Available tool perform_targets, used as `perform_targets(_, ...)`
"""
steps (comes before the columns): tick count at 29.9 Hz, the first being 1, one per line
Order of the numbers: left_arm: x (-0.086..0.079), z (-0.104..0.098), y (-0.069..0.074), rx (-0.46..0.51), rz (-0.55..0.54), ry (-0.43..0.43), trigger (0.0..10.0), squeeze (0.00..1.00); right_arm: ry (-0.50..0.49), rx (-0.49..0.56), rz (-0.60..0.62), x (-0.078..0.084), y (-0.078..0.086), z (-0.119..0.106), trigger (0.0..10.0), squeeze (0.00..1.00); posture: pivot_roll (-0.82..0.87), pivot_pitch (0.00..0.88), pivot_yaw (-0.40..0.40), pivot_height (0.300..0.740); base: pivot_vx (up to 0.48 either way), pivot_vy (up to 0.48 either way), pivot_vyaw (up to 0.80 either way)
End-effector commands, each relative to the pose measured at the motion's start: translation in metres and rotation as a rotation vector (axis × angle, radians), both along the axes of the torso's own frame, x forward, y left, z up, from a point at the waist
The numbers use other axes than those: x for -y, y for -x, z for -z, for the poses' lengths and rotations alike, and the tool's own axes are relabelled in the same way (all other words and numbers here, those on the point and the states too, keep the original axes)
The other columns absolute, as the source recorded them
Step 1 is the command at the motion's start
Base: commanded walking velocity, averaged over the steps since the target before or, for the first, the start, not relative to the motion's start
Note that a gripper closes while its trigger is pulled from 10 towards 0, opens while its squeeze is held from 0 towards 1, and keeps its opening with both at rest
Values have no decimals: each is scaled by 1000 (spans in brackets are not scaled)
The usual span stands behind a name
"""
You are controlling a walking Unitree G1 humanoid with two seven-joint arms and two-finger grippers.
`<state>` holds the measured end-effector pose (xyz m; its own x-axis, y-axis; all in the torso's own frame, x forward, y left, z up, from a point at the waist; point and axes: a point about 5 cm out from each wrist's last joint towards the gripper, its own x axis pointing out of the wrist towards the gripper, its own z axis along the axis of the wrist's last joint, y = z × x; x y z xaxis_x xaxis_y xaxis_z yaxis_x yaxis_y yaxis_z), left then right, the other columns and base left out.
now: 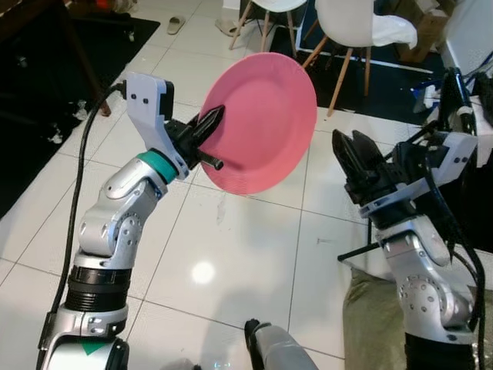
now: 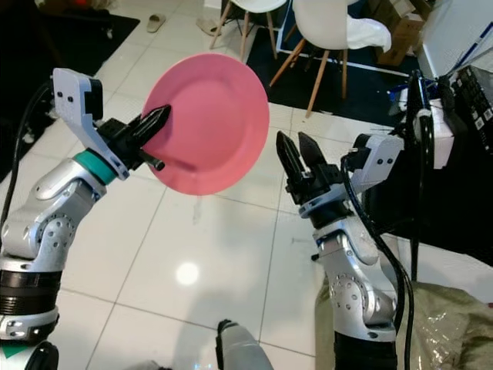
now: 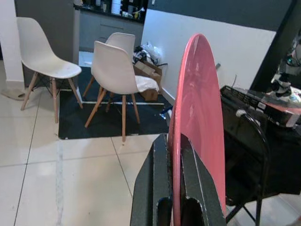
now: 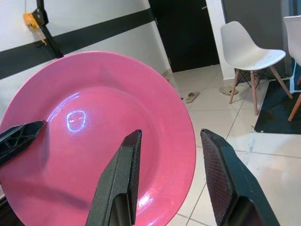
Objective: Setting the table
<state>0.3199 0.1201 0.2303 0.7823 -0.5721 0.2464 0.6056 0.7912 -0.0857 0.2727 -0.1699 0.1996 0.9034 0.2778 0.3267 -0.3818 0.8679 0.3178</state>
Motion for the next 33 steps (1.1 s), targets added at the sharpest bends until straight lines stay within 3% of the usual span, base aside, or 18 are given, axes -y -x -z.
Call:
perform_targets(1, -1, 2, 0, 5, -7, -10, 10000, 0, 4, 9, 0, -1, 0, -1, 10000, 0, -27, 36, 35, 740, 480, 0, 0)
perform_targets(33, 4, 1, -3, 11, 19, -6, 10000, 0, -47, 11, 20, 1, 1, -3, 10000, 0, -33, 38, 47, 740, 480, 0, 0)
